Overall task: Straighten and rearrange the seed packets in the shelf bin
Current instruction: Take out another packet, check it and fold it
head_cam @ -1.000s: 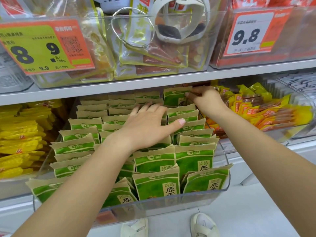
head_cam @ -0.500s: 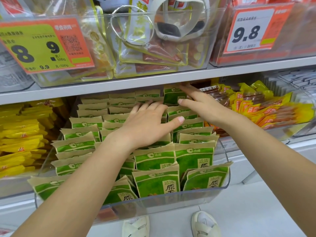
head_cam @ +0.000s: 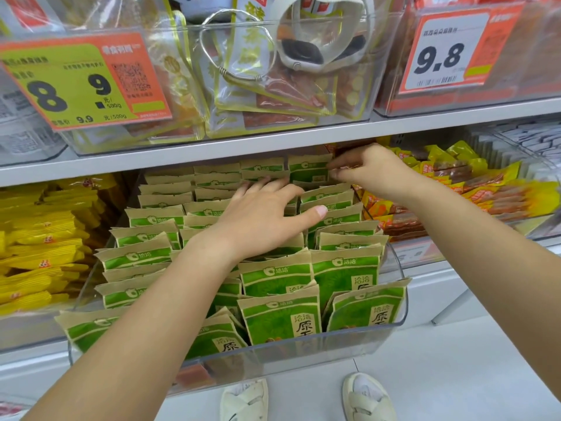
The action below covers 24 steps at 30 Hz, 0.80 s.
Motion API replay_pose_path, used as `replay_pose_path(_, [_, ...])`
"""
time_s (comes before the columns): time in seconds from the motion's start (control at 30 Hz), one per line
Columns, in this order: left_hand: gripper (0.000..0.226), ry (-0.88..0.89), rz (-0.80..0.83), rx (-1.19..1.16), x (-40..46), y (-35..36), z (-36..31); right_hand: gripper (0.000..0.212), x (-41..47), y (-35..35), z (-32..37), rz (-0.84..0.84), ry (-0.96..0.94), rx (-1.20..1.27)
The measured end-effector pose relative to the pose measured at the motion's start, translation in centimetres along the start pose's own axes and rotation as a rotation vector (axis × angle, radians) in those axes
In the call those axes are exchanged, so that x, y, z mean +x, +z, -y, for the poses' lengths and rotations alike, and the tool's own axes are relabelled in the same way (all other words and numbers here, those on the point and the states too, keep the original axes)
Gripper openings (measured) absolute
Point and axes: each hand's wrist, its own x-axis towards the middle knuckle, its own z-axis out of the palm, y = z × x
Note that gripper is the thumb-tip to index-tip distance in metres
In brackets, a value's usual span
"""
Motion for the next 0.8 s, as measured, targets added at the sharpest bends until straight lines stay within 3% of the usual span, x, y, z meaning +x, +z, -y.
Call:
replay_pose_path(0.13, [0.066,0.015,0.009,-0.034,0.0,-0.3,0.1,0.03,0.5,-0.9,0.8,0.193,0.079,-0.01])
replay_pose_path(0.23, [0.061,0.025,0.014,-0.048,-0.1,-0.4,0.0,0.03,0.7,-0.8,1.6,0.239,0.079,-0.11])
replay_pose_path(0.47, [0.051,0.036,0.027,-0.035,-0.3,-0.5,-0.2,0.021,0.1,-0.1,1.0,0.149,0.018,-0.192])
replay_pose_path(0.67, [0.057,0.062,-0.047,0.081,-0.9,-0.7,-0.9,0.019,-1.0,0.6,1.0,-0.075,-0.051,-0.24])
replay_pose_path(0.8, [0.061,0.061,-0.048,0.019,-1.2,-1.0,-0.9,0.019,-2.5,0.6,0.6,-0.155,-0.069,-0.154])
